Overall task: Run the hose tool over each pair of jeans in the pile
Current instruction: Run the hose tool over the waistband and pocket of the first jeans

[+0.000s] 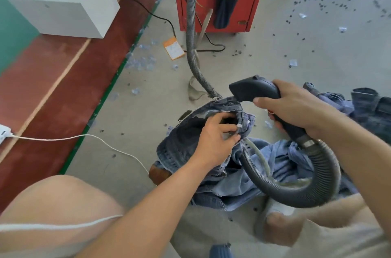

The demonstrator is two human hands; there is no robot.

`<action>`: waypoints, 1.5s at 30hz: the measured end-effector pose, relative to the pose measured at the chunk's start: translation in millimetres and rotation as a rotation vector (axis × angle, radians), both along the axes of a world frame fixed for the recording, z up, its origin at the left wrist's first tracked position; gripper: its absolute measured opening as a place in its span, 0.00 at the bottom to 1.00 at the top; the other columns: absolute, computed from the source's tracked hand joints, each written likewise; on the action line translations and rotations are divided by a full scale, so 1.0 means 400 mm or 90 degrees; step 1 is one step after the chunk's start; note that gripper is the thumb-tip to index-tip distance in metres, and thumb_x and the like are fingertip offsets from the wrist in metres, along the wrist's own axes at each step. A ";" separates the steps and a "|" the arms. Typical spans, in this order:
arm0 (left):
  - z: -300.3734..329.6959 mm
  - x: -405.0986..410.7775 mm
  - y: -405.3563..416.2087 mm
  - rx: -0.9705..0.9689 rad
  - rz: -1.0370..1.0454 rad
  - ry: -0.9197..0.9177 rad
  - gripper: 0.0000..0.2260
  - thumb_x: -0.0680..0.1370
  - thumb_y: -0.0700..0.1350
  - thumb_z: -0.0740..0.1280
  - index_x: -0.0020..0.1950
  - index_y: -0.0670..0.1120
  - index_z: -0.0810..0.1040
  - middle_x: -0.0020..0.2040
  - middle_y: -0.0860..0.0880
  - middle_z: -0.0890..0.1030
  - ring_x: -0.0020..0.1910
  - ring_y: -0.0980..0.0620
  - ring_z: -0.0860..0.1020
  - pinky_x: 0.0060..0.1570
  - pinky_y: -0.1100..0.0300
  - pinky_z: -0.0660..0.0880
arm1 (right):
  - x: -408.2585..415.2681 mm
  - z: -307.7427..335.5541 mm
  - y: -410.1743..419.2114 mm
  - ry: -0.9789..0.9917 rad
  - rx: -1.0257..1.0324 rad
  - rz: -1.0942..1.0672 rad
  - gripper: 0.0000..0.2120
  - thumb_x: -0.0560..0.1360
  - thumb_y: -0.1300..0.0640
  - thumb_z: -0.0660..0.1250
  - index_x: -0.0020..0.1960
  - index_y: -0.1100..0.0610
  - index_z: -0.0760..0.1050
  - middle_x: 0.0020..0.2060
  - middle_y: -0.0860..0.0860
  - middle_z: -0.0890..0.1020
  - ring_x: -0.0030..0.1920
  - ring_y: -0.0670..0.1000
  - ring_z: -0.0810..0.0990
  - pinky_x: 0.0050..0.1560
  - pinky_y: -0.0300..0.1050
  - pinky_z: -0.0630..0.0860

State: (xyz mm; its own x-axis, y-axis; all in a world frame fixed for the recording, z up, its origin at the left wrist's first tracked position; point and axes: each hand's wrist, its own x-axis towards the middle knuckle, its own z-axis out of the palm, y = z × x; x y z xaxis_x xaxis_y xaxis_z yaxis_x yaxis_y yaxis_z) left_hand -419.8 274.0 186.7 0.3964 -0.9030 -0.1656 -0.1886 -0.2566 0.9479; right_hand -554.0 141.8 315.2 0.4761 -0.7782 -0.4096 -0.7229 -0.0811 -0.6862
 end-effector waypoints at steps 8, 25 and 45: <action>-0.011 -0.005 -0.006 -0.049 -0.065 -0.347 0.04 0.75 0.44 0.77 0.48 0.47 0.87 0.62 0.50 0.79 0.64 0.45 0.73 0.63 0.47 0.69 | 0.020 0.032 0.048 0.180 -0.183 0.235 0.10 0.77 0.44 0.68 0.52 0.46 0.70 0.30 0.49 0.79 0.30 0.48 0.79 0.27 0.42 0.69; -0.037 -0.035 0.007 -0.088 -0.147 -0.392 0.05 0.77 0.42 0.73 0.51 0.48 0.87 0.68 0.51 0.78 0.79 0.47 0.63 0.73 0.48 0.57 | 0.040 -0.039 0.021 0.323 -0.361 0.215 0.13 0.79 0.45 0.64 0.52 0.51 0.63 0.35 0.50 0.74 0.32 0.51 0.72 0.30 0.46 0.63; -0.011 0.060 0.000 -0.018 0.023 0.174 0.07 0.78 0.36 0.71 0.48 0.47 0.86 0.69 0.66 0.75 0.65 0.70 0.75 0.60 0.70 0.73 | -0.024 -0.014 0.000 0.094 -0.082 0.146 0.08 0.79 0.49 0.71 0.49 0.49 0.72 0.26 0.51 0.81 0.21 0.47 0.77 0.24 0.40 0.74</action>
